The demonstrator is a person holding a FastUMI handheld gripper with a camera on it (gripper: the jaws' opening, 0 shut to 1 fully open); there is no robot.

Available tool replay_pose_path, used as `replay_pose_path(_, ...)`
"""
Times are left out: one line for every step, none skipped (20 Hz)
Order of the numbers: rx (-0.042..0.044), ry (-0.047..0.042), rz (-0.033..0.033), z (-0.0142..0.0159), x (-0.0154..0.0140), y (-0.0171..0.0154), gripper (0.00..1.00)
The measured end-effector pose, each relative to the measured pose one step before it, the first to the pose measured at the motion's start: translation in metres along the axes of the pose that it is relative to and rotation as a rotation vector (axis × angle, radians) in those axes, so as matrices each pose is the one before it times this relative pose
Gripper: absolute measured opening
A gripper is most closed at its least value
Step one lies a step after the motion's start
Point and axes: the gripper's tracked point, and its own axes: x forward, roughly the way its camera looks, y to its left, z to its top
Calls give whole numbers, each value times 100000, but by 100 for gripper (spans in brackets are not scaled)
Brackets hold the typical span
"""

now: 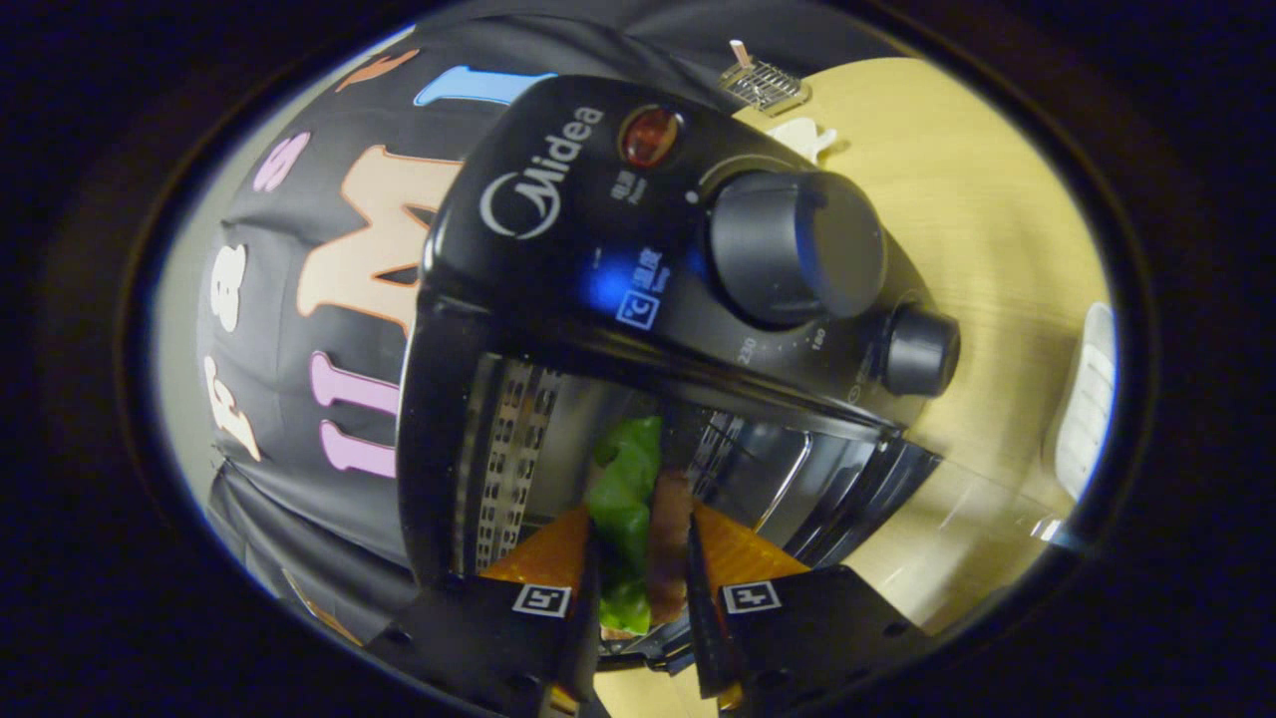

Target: Open the toaster oven, put the food inside, and close the toaster oven door.

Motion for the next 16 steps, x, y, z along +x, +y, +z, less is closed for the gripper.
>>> replay_pose_path(-2822, 146, -717, -67, -178, 191, 41)
replay_pose_path(-2503, -152, -712, 0, -168, 31, 47)
replay_pose_path(-3489, -683, -1703, 98, -100, -273, 52)
replay_pose_path(-2971, -361, -1029, 169, -396, -200, 58)
replay_pose_path(-2501, -592, -1894, 245, -438, -227, 64)
replay_pose_path(-3164, -1572, -2813, 535, -489, -387, 70)
replay_pose_path(-4516, -2161, -3011, 603, -605, -493, 76)
replay_pose_path(-5545, -2364, -2697, 802, -670, -497, 81)
replay_pose_path(-5675, -895, -2602, 402, -569, -424, 87)
replay_pose_path(-3037, 21, 2264, 157, 293, 338, 93)
replay_pose_path(-2128, 67, 408, 77, -1273, 146, 99)
replay_pose_path(-2481, -506, 792, 358, -463, 81, 99)
replay_pose_path(-2807, -532, 544, 424, -1070, 93, 99)
replay_pose_path(-2669, -937, 445, 455, -844, 132, 99)
replay_pose_path(-2288, -85, 1093, 341, -882, 310, 99)
replay_pose_path(-2016, 800, 1894, -3, -878, 455, 99)
